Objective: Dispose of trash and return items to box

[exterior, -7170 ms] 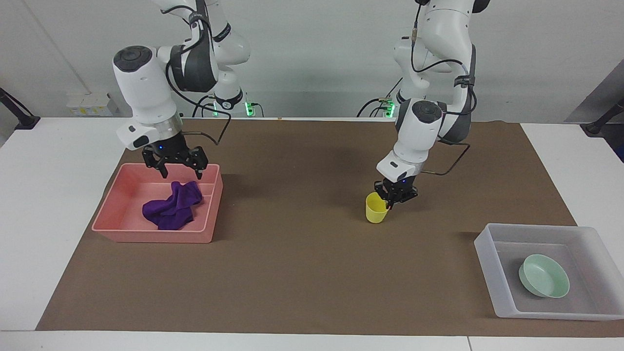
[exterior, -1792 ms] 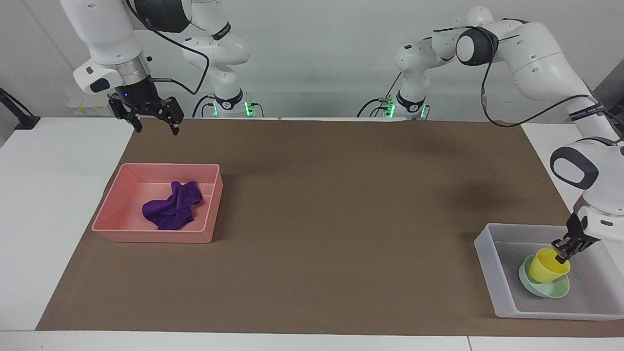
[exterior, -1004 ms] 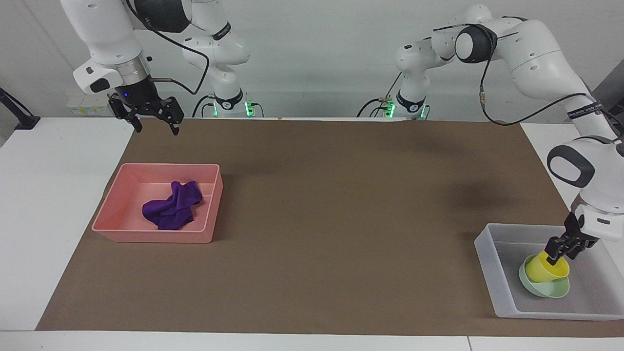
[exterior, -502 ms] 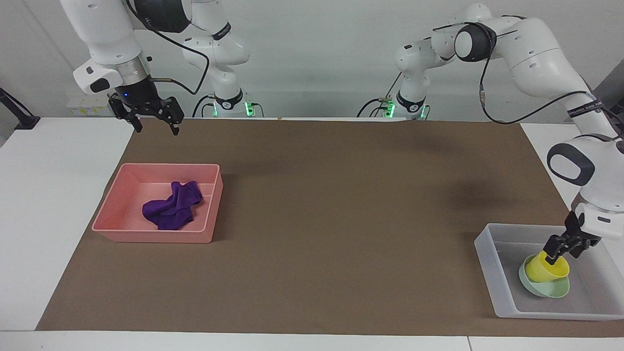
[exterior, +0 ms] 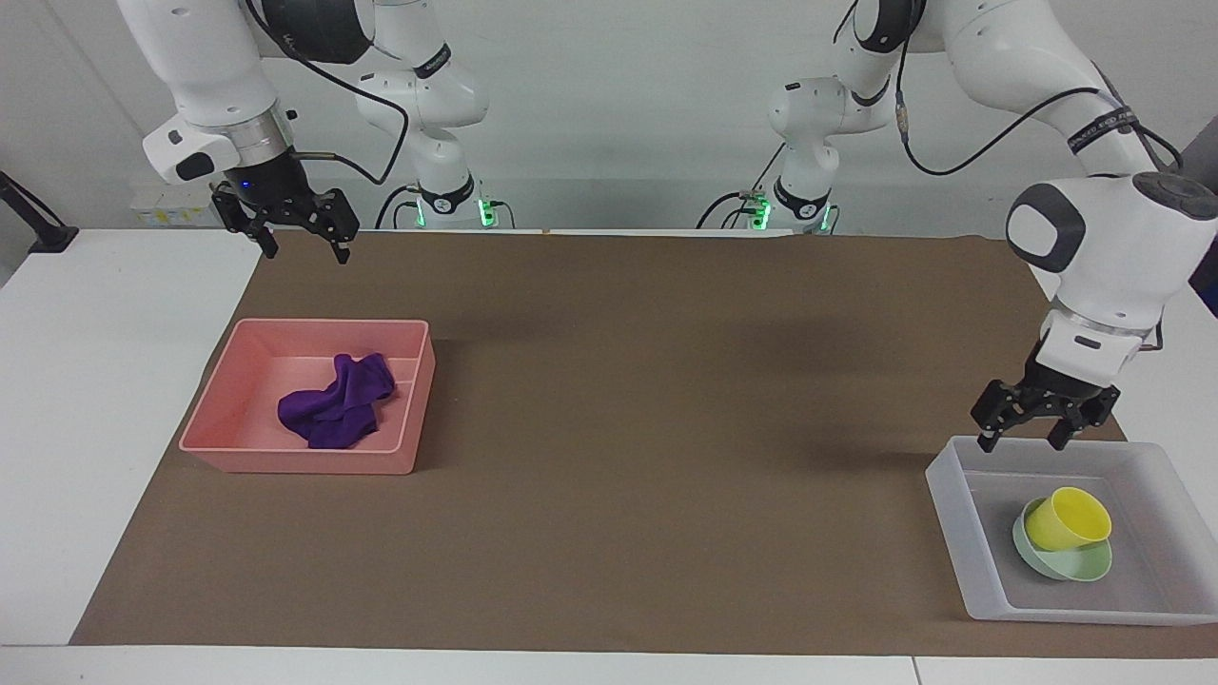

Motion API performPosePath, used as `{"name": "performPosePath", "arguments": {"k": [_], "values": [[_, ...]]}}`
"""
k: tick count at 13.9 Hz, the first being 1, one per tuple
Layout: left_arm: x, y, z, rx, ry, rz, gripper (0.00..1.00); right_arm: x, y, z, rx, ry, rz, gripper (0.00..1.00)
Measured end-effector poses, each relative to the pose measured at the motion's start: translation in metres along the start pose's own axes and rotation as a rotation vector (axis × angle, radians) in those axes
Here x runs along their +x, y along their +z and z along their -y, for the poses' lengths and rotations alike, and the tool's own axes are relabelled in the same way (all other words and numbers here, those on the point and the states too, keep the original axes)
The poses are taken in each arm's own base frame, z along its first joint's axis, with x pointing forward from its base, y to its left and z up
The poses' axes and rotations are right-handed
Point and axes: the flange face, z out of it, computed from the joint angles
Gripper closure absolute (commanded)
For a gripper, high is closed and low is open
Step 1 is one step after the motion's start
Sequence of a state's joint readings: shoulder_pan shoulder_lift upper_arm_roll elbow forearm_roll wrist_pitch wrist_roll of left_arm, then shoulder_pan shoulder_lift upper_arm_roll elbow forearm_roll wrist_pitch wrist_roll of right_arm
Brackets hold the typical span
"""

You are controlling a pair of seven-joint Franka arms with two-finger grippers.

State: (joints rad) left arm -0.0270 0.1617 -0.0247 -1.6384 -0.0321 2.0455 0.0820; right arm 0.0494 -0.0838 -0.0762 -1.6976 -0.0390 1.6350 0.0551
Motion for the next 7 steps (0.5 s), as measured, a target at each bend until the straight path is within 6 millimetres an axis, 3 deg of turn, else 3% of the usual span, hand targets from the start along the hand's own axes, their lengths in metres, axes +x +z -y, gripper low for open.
{"name": "performPosePath", "arguments": {"k": [4, 7], "values": [[-0.028, -0.054, -0.023, -0.011, 0.038, 0.069, 0.0, 0.0, 0.0, 0.0, 0.0, 0.0, 0.0, 0.0], [-0.046, -0.074, -0.031, -0.017, 0.055, 0.136, 0.0, 0.0, 0.0, 0.0, 0.0, 0.0, 0.0, 0.0]]}}
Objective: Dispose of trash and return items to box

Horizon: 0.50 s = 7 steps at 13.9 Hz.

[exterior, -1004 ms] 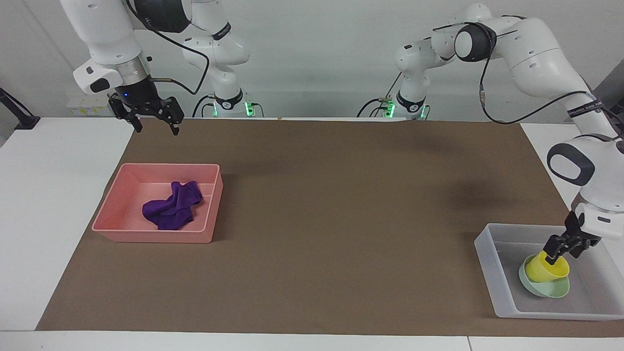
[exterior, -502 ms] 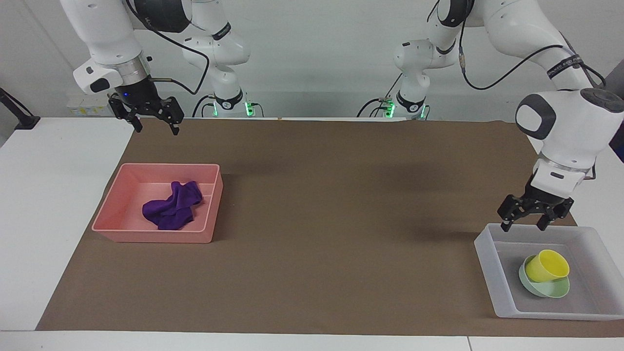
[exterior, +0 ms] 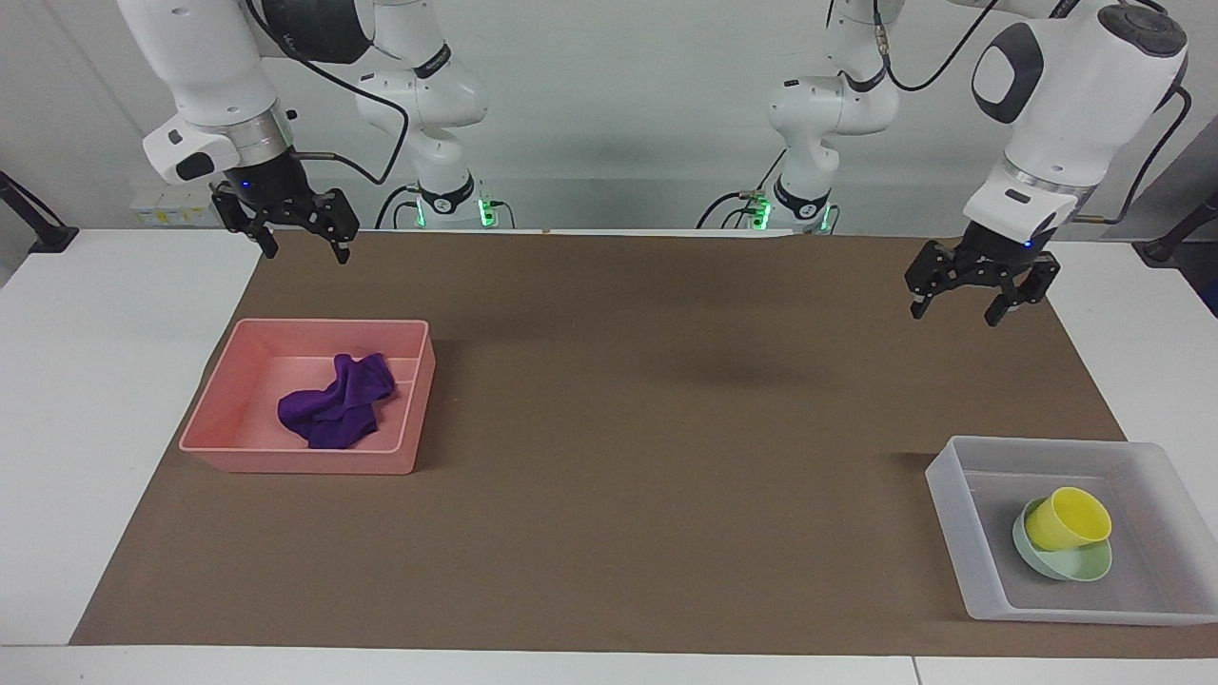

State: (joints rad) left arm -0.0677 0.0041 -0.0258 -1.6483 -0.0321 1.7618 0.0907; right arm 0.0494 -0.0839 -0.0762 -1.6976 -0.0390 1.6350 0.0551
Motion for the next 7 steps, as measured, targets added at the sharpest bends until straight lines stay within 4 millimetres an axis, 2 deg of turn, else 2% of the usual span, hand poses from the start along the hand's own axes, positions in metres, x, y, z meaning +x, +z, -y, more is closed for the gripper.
{"name": "performPosePath", "arguments": {"k": [3, 7], "values": [[-0.013, -0.009, -0.003, -0.006, 0.006, 0.069, 0.0, 0.0, 0.0, 0.0, 0.0, 0.0, 0.0, 0.0], [-0.019, -0.007, -0.003, -0.011, 0.006, 0.119, 0.0, 0.0, 0.0, 0.0, 0.0, 0.0, 0.0, 0.0]]}}
